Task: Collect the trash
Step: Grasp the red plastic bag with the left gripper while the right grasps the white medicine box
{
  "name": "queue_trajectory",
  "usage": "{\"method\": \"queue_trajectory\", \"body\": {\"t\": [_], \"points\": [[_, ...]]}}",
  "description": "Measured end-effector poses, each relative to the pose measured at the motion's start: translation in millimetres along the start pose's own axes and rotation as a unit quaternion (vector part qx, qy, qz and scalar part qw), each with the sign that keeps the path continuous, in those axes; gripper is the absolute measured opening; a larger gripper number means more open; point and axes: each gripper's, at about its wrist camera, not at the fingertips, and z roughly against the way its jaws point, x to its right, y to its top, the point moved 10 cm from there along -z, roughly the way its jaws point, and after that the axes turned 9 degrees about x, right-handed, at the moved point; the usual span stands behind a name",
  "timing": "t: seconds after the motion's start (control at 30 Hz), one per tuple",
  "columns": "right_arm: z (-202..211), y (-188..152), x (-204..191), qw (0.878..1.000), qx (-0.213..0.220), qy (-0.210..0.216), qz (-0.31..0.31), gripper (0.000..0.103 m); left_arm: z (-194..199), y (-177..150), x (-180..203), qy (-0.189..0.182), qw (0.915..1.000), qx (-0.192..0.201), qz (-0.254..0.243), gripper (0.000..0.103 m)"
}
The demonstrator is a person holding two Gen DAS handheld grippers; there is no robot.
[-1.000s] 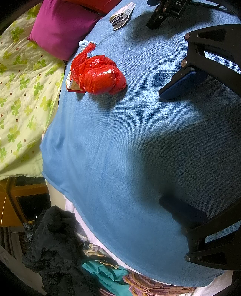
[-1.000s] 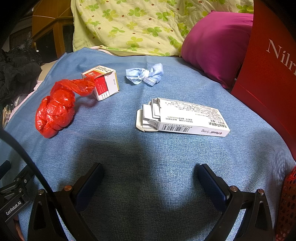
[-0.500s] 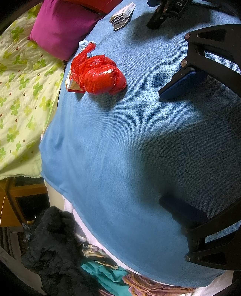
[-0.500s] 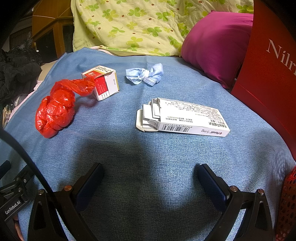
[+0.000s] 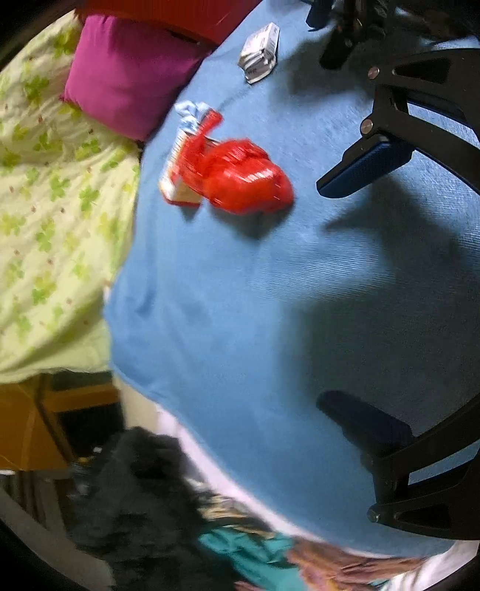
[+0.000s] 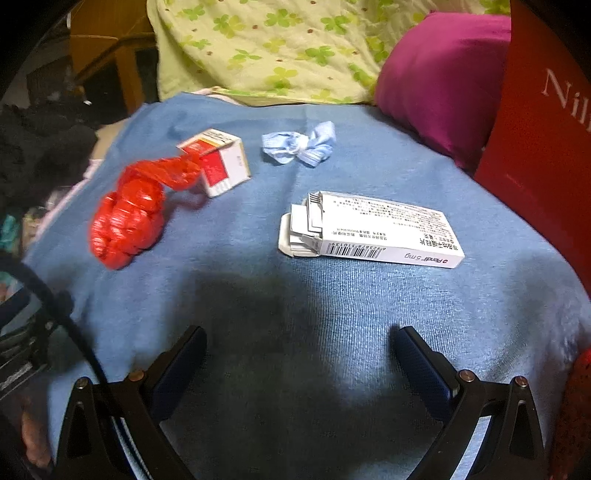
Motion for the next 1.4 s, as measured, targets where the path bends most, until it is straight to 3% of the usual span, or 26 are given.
{"method": "queue_trajectory", "body": {"t": [0.13,0.3,0.47,0.63,0.7,0.9,1.07,1.17,1.23,1.27,1.33,1.4], "points": [[32,28,29,0.996,0.041,0.006,-0.075,0.103,4,13,8,-0.023,0.9994,0.015,-0.019,0.103],[28,45,49,0.985,-0.002,0.058,-0.160,0.103,-2,28,24,-0.058,0.9979,0.018,-0.024,0.103],[0,50,59,0.950,-0.058,0.113,-0.284,0.103,-4,50,43,-0.096,0.9930,0.047,-0.051,0.103],[-25,50,71,0.940,-0.079,0.076,-0.324,0.101,-17,58,63,-0.143,0.9844,0.053,-0.087,0.103],[-36,49,74,0.936,-0.089,0.056,-0.335,0.090,-24,56,69,-0.157,0.9824,0.043,-0.092,0.103],[-57,65,70,0.952,-0.093,-0.005,-0.293,0.086,-40,53,75,-0.181,0.9798,0.017,-0.083,0.103],[-73,73,60,0.973,-0.093,-0.073,-0.200,0.086,-48,51,80,-0.201,0.9764,0.006,-0.079,0.103],[-77,73,57,0.980,-0.082,-0.125,-0.132,0.074,-57,48,79,-0.202,0.9772,-0.008,-0.065,0.103],[-74,74,53,0.982,-0.072,-0.128,-0.115,0.065,-61,49,77,-0.208,0.9768,-0.013,-0.049,0.103],[-70,75,51,0.984,-0.069,-0.126,-0.108,0.053,-61,50,77,-0.212,0.9762,-0.013,-0.045,0.100],[-67,76,47,0.986,-0.067,-0.115,-0.105,0.049,-62,49,78,-0.217,0.9751,-0.017,-0.040,0.088],[-64,74,46,0.987,-0.063,-0.110,-0.104,0.046,-66,45,81,-0.228,0.9726,-0.031,-0.036,0.058]]}}
